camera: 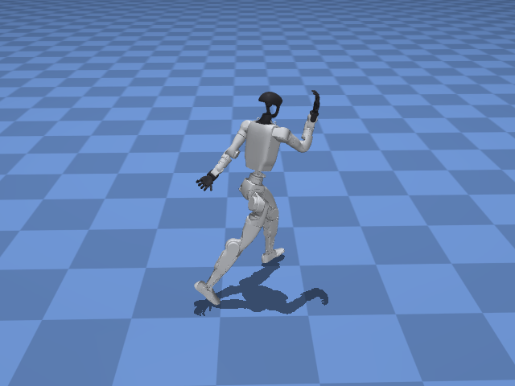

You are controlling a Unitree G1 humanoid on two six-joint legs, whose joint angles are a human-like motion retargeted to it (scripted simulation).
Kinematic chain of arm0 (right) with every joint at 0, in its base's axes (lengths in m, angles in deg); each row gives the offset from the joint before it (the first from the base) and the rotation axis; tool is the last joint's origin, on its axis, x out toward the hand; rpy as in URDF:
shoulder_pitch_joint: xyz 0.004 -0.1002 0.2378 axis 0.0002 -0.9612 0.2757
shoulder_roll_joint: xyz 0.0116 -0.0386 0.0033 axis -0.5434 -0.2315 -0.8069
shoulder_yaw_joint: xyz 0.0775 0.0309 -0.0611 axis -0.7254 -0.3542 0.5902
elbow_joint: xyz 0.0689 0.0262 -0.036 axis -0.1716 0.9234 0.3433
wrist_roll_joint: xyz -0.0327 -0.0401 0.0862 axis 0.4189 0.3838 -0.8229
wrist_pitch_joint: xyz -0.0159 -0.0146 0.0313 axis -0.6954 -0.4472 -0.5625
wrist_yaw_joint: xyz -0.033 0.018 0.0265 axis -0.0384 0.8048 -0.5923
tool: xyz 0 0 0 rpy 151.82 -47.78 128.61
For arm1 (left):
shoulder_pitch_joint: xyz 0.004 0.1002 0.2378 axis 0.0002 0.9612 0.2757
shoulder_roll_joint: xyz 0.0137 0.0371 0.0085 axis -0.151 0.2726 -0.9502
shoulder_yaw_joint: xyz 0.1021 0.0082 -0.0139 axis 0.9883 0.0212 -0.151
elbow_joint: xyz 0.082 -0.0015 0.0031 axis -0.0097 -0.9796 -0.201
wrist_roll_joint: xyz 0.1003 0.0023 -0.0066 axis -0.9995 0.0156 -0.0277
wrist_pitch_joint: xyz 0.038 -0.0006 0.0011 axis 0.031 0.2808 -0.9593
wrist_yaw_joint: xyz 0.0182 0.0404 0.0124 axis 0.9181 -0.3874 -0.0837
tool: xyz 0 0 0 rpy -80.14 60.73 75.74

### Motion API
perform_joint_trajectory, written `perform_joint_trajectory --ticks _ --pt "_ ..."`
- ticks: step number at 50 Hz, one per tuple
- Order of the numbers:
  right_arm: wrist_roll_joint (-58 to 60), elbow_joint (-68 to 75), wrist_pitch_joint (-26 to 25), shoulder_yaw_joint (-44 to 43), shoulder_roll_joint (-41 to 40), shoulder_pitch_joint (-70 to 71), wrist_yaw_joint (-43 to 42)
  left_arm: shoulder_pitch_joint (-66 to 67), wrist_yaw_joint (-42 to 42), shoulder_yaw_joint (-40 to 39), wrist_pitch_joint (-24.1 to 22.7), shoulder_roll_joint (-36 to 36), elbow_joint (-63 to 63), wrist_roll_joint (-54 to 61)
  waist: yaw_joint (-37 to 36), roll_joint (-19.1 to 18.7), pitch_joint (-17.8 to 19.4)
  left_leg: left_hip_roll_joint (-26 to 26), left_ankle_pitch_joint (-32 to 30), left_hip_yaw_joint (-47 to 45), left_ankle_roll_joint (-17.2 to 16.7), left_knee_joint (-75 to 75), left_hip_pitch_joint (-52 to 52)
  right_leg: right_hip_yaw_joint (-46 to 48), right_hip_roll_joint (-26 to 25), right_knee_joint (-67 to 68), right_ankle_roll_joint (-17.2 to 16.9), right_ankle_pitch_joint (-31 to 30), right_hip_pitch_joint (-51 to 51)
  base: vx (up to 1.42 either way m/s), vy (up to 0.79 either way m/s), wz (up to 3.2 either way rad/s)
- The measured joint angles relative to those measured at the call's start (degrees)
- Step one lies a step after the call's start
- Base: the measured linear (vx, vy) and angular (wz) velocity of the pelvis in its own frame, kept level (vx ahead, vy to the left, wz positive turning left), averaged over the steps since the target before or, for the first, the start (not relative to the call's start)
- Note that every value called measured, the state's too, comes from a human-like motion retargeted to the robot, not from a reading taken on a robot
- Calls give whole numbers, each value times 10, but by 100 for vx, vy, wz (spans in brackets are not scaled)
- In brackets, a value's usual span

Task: Kungfu

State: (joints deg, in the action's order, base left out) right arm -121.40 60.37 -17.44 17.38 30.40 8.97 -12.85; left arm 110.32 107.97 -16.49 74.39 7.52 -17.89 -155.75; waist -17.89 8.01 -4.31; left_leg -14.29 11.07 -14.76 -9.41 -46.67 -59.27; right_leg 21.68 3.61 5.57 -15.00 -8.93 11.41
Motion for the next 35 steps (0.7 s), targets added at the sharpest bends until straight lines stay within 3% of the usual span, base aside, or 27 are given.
perform_joint_trajectory --ticks 3,5,7,9,11,15,20,24,27,30,31,32,33,35 --pt "-8 -21 -1 15 -24 -31 -8 -41 -15 22 -20 -18 0 -10 33 0 -21 3 26 1 -3 25 25 -30 9 7 0 -122 -12 64 8 13" --pt "-16 -27 -13 27 -37 -48 11 -64 -24 37 -35 -28 2 33 69 -3 -20 27 53 -11 26 54 64 -71 33 38 15 -202 -20 45 16 75" --pt "-28 -25 -16 38 -43 -56 19 -86 -20 56 -44 -48 17 85 103 -43 -17 17 58 44 34 77 77 -131 -38 88 0 -181 -52 46 -19 95" --pt "-40 -22 -20 43 -43 -69 23 -102 -17 72 -48 -72 36 105 141 -84 -5 4 59 104 17 94 98 -184 -131 176 0 -116 -94 42 -30 132" --pt "-51 -19 -27 46 -42 -83 28 -107 -20 80 -55 -87 56 94 168 -111 4 7 66 129 14 121 132 -189 -165 261 0 -52 -139 56 -2 100" --pt "-55 -18 -36 61 -34 -114 31 -103 -16 93 -60 -106 93 59 226 -143 14 49 69 113 38 211 233 -195 -144 399 2 89 -229 49 31 99" --pt "-35 -18 -47 60 -8 -135 31 -112 -11 81 -68 -137 128 71 290 -167 42 76 64 148 24 292 337 -193 -174 434 34 167 -323 43 -8 118" --pt "-27 -18 -50 59 8 -139 18 -113 -8 90 -81 -150 146 96 334 -178 58 96 65 173 15 323 407 -199 -168 379 94 201 -361 43 -14 109" --pt "-28 -20 -53 61 16 -140 17 -107 -7 98 -86 -152 154 92 360 -172 64 123 50 194 34 329 456 -236 -158 292 133 226 -356 53 -22 90" --pt "-29 -20 -56 60 23 -147 18 -91 -9 98 -84 -142 158 82 379 -141 62 179 20 218 91 330 513 -252 -110 147 152 189 -310 62 -32 79" --pt "-28 -20 -56 59 24 -151 18 -84 -10 96 -84 -136 156 84 383 -129 58 194 22 220 94 329 533 -207 -83 104 181 136 -288 67 -38 43" --pt "-27 -20 -56 57 25 -156 17 -76 -11 95 -84 -130 153 87 376 -122 52 201 23 212 94 324 547 -179 -66 85 201 115 -268 59 -31 -49" --pt "-26 -20 -56 54 26 -161 18 -70 -10 95 -83 -124 149 90 348 -122 42 195 22 186 88 312 550 -188 -72 114 203 159 -256 59 -31 -76" --pt "-26 -18 -59 48 33 -172 21 -54 -8 94 -77 -104 144 95 340 -123 33 193 -16 177 69 251 540 -211 -80 109 204 182 -232 64 -35 -23"
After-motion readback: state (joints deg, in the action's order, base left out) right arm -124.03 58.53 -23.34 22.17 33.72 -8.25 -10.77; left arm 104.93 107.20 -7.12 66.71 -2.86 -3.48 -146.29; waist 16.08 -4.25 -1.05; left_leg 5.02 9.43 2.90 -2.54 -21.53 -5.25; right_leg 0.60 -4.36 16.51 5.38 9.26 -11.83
